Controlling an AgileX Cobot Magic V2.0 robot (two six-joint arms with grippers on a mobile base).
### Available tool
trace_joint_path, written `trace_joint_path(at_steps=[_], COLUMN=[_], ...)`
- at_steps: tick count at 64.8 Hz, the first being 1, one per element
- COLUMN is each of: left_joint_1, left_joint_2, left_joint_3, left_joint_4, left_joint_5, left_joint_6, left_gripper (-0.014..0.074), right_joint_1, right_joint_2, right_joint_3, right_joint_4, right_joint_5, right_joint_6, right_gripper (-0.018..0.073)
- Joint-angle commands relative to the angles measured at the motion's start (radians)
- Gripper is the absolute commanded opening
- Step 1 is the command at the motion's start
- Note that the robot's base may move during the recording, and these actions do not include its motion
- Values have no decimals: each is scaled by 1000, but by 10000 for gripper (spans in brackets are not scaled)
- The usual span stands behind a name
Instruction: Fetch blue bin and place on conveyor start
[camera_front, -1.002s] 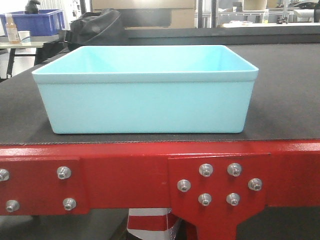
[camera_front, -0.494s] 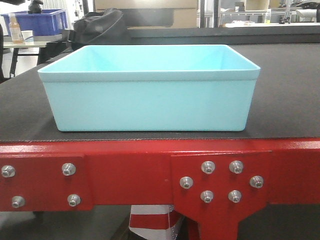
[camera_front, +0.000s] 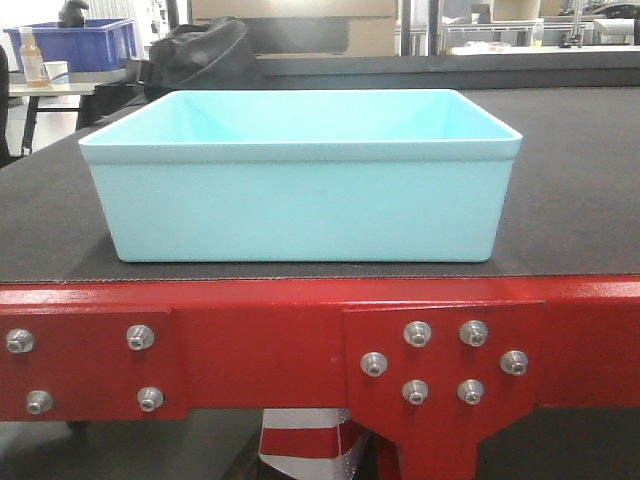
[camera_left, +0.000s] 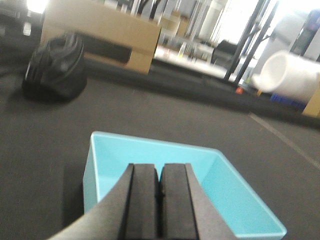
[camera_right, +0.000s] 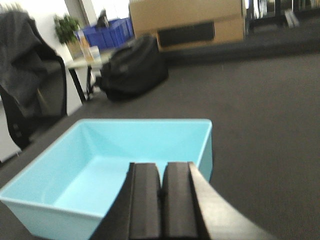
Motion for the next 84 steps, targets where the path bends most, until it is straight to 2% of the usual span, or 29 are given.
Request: trace_joint_path(at_steps=[1, 13, 49, 58, 65, 69, 76, 79, 84], left_joint_1=[3, 3, 3, 3, 3, 3, 3, 3, 3], left_joint_2=[-56, -113, -113, -113, -113, -113, -113, -113, -113], left_joint_3=[0, 0, 0, 0, 0, 0, 0, 0, 0], left_joint_4=[3, 3, 3, 3, 3, 3, 3, 3, 3], left_joint_5=[-19, -19, -24, -24, -24, -24, -24, -24, -24], left_joint_6=[0, 0, 0, 0, 0, 0, 0, 0, 0], left_gripper=[-111, -111, -111, -111, -111, -111, -111, -111, -111], right_joint_1=[0, 0, -2, -53, -133, -186, -286, -322, -360], right_joint_2=[-52, -104, -117, -152, -196, -226, -281, -303, -358], right_joint_3=[2, 2, 2, 14, 40, 67, 140, 175, 241], right_joint_4=[-9, -9, -4, 137, 211, 275, 473, 505, 505], right_joint_5=[-30, -34, -31, -19, -26, -26, -26, -32, -32], right_joint_6=[-8, -8, -15, -251, -361, -482, -739, -753, -753], right_gripper=[-167, -167, -167, -167, -167, -167, -167, -167, -167])
